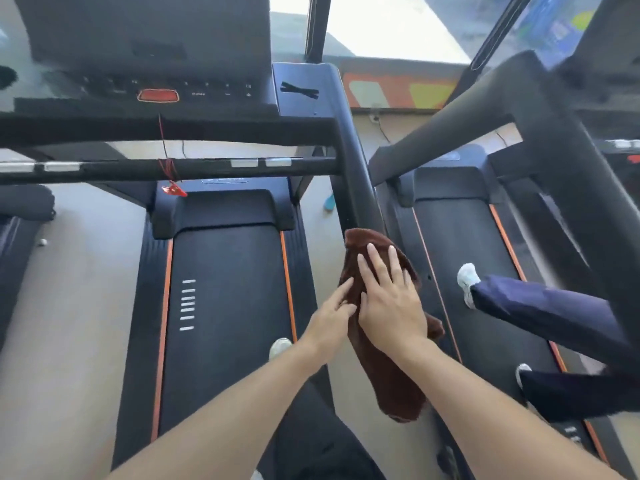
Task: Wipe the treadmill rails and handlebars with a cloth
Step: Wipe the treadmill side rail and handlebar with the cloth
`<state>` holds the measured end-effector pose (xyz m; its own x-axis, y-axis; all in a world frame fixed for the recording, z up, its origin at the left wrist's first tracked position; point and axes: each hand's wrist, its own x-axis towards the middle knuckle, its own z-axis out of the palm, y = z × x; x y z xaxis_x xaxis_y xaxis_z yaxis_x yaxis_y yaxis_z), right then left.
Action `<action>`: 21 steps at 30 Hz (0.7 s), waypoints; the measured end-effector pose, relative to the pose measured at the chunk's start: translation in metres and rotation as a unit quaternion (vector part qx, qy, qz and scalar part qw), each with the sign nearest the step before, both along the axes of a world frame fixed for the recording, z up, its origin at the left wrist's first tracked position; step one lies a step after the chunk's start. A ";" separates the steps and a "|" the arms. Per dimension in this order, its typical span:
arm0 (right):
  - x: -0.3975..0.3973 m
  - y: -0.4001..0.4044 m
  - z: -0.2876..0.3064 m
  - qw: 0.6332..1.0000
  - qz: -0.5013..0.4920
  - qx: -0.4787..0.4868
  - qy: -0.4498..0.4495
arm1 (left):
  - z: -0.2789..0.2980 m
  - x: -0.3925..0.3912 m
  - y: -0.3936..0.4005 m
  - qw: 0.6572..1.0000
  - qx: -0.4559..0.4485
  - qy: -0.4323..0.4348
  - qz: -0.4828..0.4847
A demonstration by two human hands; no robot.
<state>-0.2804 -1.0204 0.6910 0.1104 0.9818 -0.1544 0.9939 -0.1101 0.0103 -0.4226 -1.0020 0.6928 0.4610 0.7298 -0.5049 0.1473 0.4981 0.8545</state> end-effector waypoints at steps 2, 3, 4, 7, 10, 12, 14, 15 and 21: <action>0.002 0.037 0.006 1.000 0.017 -0.011 0.002 | 0.012 -0.002 0.027 1.000 0.024 -0.001 -0.007; 0.005 0.058 0.008 1.000 0.016 -0.006 0.015 | 0.016 -0.002 0.042 0.999 0.040 -0.003 -0.008; 0.010 0.080 0.010 0.999 0.007 0.001 0.036 | 0.019 -0.002 0.058 0.998 0.055 -0.002 -0.007; 0.023 0.149 0.016 0.991 -0.038 0.021 0.128 | 0.027 -0.004 0.105 0.995 0.095 0.010 -0.008; 0.031 0.210 0.018 0.979 -0.073 0.025 0.186 | 0.028 0.002 0.154 0.988 0.151 0.030 0.010; 0.034 0.245 0.019 0.978 -0.076 0.025 0.193 | 0.029 0.010 0.185 0.981 0.185 0.046 0.047; 0.038 0.279 0.022 0.977 -0.060 0.025 0.202 | 0.035 0.021 0.219 0.973 0.214 0.060 0.063; 0.041 0.297 0.024 0.977 -0.048 0.024 0.208 | 0.038 0.026 0.237 0.970 0.224 0.063 0.066; 0.058 0.409 0.025 0.959 -0.014 0.041 0.280 | 0.051 0.030 0.330 0.938 0.312 0.109 0.106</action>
